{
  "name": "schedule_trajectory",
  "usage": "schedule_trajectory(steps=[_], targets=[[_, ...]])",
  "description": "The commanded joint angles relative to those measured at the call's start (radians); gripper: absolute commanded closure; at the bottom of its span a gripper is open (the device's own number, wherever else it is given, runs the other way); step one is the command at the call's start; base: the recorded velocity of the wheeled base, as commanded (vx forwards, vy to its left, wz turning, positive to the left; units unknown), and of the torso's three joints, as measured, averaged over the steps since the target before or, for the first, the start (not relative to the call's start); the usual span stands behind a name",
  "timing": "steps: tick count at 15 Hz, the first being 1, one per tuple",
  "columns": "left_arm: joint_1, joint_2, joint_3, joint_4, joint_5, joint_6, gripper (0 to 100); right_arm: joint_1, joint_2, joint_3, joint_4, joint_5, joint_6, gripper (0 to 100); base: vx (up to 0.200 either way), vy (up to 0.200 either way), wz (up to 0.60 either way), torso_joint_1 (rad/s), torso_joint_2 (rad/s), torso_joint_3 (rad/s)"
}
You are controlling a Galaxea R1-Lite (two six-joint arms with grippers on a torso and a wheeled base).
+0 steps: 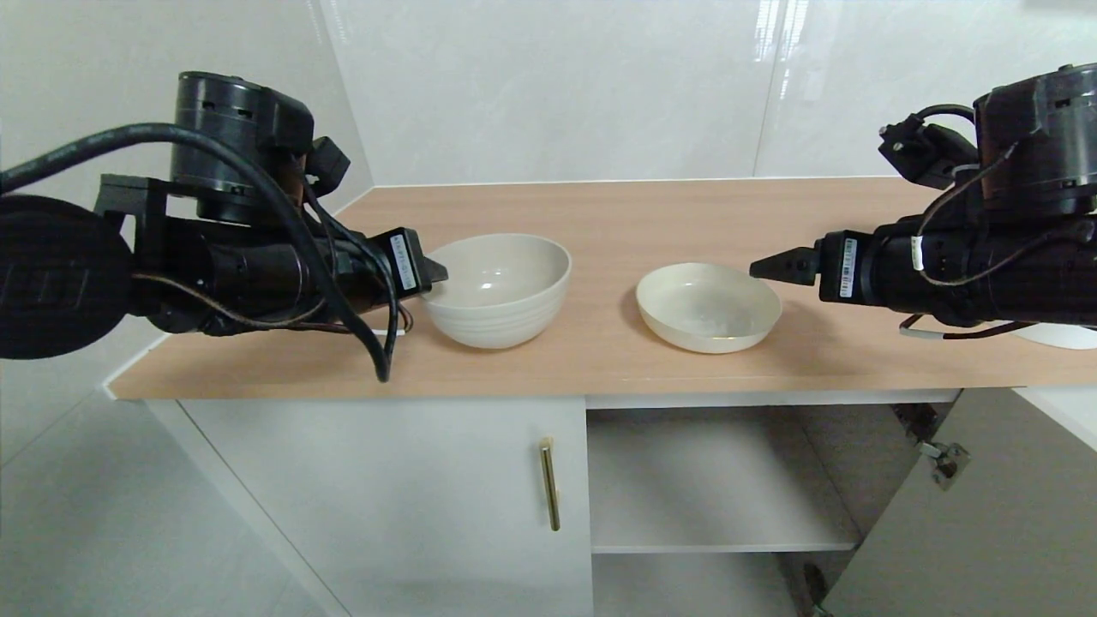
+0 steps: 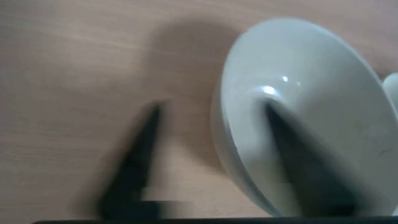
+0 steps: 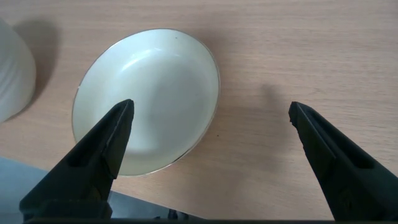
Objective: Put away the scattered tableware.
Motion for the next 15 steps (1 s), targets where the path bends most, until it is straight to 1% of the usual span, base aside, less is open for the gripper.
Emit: schedule_trajectory(steps=[1,3,6,7,9,10,15], targets=[[-0.010,-0.003,0.004,0.000,0.001,0.000,100,0.000,0.001,0.000,0.000,-0.001,0.000,0,0.000,0.000,0.00,0.000,0.00,0.000],[-0.011,-0.007,0.005,0.000,0.001,-0.002,100,0.000,0.007,0.000,0.002,-0.003,-0.001,0,0.000,0.000,0.00,0.000,0.00,0.000],[-0.011,-0.121,0.027,0.000,-0.003,0.000,100,0.000,0.035,-0.010,0.003,-0.026,-0.001,0,0.000,0.000,0.00,0.000,0.00,0.000],[-0.011,-0.145,0.031,0.000,-0.003,0.000,100,0.003,0.059,-0.013,0.003,-0.055,-0.001,0,0.000,0.000,0.00,0.000,0.00,0.000],[-0.011,-0.167,0.044,0.000,-0.005,0.001,100,0.030,0.111,-0.028,0.002,-0.145,0.000,0,0.000,0.000,0.00,0.000,0.00,0.000],[-0.011,-0.167,0.047,0.000,-0.005,0.000,100,0.038,0.124,-0.028,0.000,-0.164,0.000,0,0.000,0.000,0.00,0.000,0.00,0.000],[-0.019,-0.175,0.050,0.000,-0.005,0.000,100,0.043,0.131,-0.026,-0.014,-0.165,0.003,0,0.000,0.000,0.00,0.000,0.00,0.000]])
